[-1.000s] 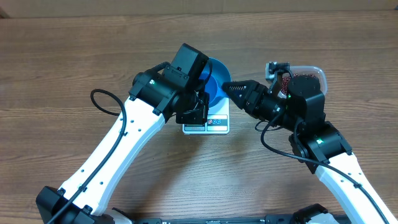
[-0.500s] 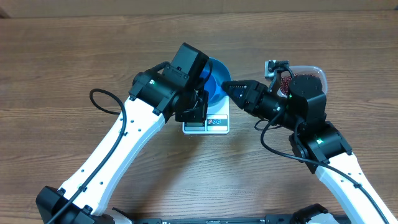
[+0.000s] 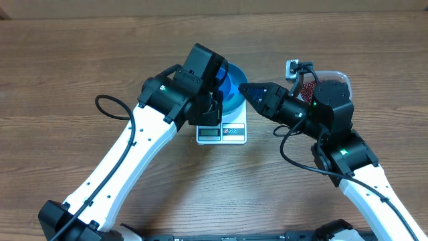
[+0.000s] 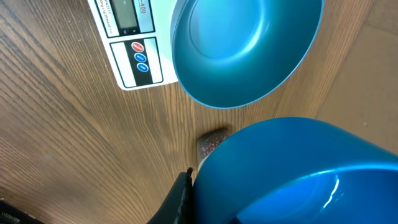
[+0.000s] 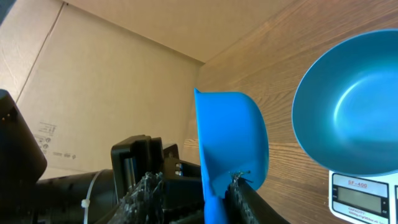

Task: Scoop item into bowl and weigh 150g on scale
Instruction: 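Grasp the blue scoop's rim with the right gripper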

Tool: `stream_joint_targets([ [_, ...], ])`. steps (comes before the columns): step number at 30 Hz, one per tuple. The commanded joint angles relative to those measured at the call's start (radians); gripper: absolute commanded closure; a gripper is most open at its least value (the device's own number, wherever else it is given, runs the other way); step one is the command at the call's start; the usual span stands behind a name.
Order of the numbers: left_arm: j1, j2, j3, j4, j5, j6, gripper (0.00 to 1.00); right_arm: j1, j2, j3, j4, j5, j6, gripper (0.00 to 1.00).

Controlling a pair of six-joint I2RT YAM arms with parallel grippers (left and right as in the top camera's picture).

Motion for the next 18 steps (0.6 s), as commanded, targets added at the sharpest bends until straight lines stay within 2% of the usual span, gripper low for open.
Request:
stream_joint_targets([
  [1,0.006,0.000,-0.001,0.000,-0.011,-0.014,0.96,0.004,-0.005,0.016,0.008,0.001,-0.004,0.69],
  [2,0.006,0.000,-0.001,0.001,-0.007,-0.014,0.95,0.004,-0.005,0.016,0.008,0.002,-0.004,0.74],
  [4,0.006,0.000,-0.001,0.001,0.013,-0.014,0.96,0.004,-0.005,0.016,0.008,0.004,-0.004,0.76],
  [5,0.006,0.000,-0.001,0.001,0.015,-0.014,0.96,0.004,-0.005,0.016,0.009,0.004,-0.004,0.83],
  [9,0.006,0.000,-0.001,0.000,0.032,-0.014,0.96,0.004,-0.005,0.016,0.011,0.004,-0.004,0.91],
  [18,0.006,0.000,-0.001,0.000,0.039,-0.014,0.95,0.004,-0.005,0.016,0.015,0.012,-0.003,0.91],
])
